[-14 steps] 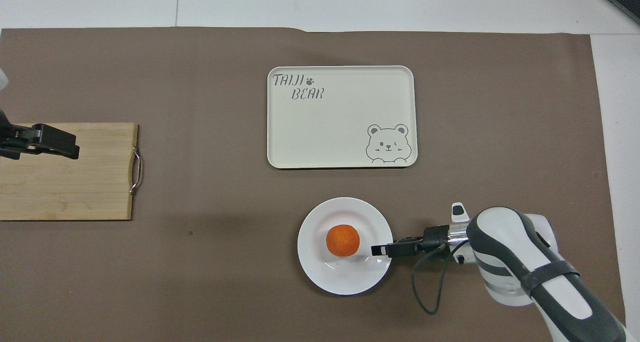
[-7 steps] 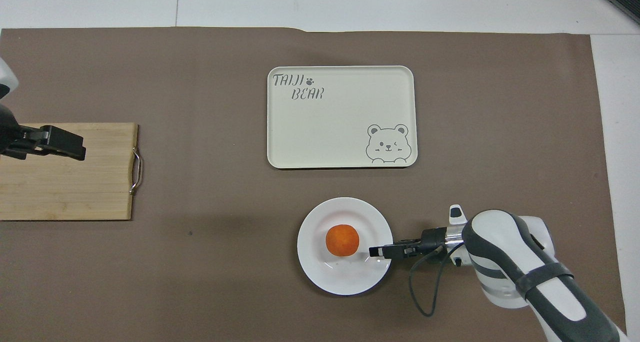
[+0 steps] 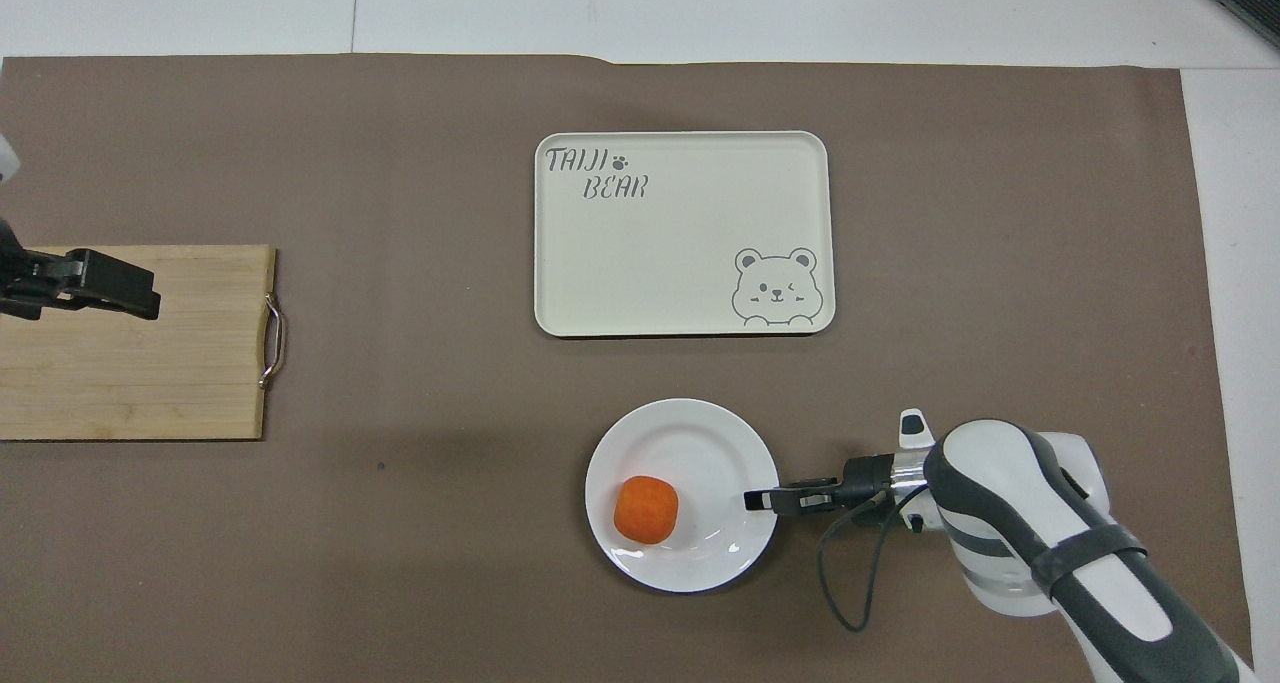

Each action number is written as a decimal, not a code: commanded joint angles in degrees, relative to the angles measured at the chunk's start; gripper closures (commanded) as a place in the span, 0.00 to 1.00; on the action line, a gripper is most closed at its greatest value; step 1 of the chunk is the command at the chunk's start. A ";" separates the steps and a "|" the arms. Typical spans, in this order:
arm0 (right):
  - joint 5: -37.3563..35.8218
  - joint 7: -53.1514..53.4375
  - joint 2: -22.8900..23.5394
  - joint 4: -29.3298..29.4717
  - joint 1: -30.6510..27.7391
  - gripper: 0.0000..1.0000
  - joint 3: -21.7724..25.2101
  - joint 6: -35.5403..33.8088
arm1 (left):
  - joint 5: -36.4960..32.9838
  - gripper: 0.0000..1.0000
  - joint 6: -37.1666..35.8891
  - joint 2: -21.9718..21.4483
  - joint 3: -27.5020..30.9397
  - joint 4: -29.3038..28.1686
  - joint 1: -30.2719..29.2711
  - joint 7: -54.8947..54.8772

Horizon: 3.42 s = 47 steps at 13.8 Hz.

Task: Place orange and plate with both arms
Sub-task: 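Slide the plate with the right gripper onto the bear tray, then adjust the plate on the tray and open the right gripper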

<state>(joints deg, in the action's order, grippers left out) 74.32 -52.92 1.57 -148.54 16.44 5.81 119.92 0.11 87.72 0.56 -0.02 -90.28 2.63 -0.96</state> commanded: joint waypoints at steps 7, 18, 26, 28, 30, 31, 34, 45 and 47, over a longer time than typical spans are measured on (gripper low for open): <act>4.96 5.72 -0.52 1.15 0.17 1.00 -0.10 -3.64 | 0.16 0.00 -0.62 -0.21 0.45 0.55 0.18 -0.35; 4.96 12.05 0.88 8.78 0.35 1.00 -0.19 -5.40 | 0.16 0.00 -0.62 -0.21 0.37 0.55 0.18 -0.35; 3.73 23.73 11.77 27.84 -1.23 1.00 0.25 -4.17 | 0.16 0.00 -0.62 -0.21 0.37 0.55 0.18 -0.35; 2.86 26.54 14.15 32.94 -2.55 1.00 0.34 -4.17 | 0.16 0.00 -0.62 -0.21 0.37 0.55 0.18 -0.35; 2.15 27.35 18.00 37.42 -3.77 1.00 0.34 -3.99 | 0.16 0.00 -0.62 -0.21 0.37 0.55 0.18 -0.35; 2.15 27.35 20.38 39.62 -3.69 1.00 0.34 -3.64 | 0.16 0.00 -0.62 -0.21 0.37 0.55 0.18 -0.35; 2.32 27.96 27.76 47.62 -3.17 1.00 0.34 -0.93 | 0.16 0.00 -0.62 -0.21 0.45 0.55 0.18 -0.35; 1.80 27.36 34.20 52.74 -4.48 1.00 0.25 0.14 | 0.16 0.00 -0.62 -0.21 0.37 0.63 0.18 -0.35; 1.71 27.35 34.11 52.39 -4.40 1.00 0.25 0.14 | 0.16 0.00 -0.62 -0.21 0.37 0.55 0.18 -0.35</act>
<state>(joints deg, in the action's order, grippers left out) 76.89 -25.03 35.37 -97.10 12.82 6.56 120.67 0.11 87.72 0.56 0.03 -90.28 2.62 -0.96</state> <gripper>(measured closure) 0.956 0.000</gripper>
